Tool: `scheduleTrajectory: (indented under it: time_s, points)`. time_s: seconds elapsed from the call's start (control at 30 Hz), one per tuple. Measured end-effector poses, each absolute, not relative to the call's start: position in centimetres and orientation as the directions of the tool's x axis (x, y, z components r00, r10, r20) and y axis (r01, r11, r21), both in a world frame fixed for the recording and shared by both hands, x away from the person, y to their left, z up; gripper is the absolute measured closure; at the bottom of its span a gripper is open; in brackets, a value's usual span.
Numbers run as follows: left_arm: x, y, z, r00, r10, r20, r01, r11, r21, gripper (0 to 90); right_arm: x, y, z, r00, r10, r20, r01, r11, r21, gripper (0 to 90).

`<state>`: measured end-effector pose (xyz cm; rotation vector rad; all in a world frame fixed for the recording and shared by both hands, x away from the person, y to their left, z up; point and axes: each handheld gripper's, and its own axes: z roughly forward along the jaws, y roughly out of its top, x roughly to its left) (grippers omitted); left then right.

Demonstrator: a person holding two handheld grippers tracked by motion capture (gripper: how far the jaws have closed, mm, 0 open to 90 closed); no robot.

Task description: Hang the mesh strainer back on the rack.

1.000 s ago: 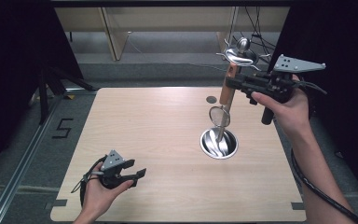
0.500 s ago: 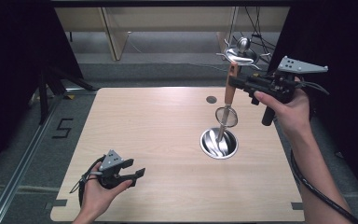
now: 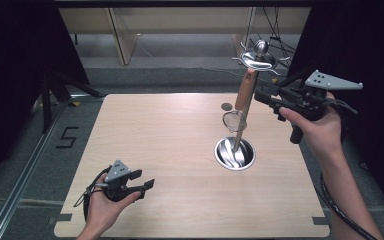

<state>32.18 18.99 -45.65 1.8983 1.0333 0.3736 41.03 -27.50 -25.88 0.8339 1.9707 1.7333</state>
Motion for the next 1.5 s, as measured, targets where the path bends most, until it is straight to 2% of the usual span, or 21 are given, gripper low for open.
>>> scheduleTrajectory:
  time_s: [0.17,0.47,0.93,1.13,1.3,1.37,1.5]
  points:
    - [32.2,19.0,-45.7,0.581,0.799,-0.156,0.516,-0.213,0.830,37.2,40.2,-28.7,-26.8,-0.707,0.705,0.049,0.173,0.106,0.979,52.4]
    - [32.2,19.3,-45.5,0.574,0.805,-0.149,0.509,-0.208,0.835,33.6,39.2,-30.9,-28.3,-0.656,0.752,0.062,0.225,0.117,0.967,45.9]
    - [32.3,19.7,-45.4,0.545,0.825,-0.150,0.515,-0.189,0.836,31.7,37.9,-33.8,-31.3,-0.599,0.800,-0.001,0.266,0.201,0.943,43.5]
    - [32.1,19.7,-45.2,0.546,0.829,-0.124,0.503,-0.205,0.839,31.2,37.3,-34.8,-32.9,-0.563,0.821,0.095,0.350,0.133,0.927,42.6]
    - [32.1,19.8,-45.2,0.550,0.825,-0.128,0.500,-0.202,0.842,31.0,37.2,-36.0,-34.5,-0.530,0.843,0.093,0.365,0.128,0.922,42.5]
    - [32.1,19.9,-45.2,0.549,0.825,-0.131,0.502,-0.201,0.841,30.9,37.1,-36.4,-35.4,-0.490,0.859,0.149,0.404,0.072,0.912,42.5]
    - [32.2,19.8,-45.3,0.545,0.827,-0.141,0.508,-0.192,0.840,30.8,36.9,-37.2,-36.7,-0.455,0.876,0.160,0.445,0.068,0.893,42.5]
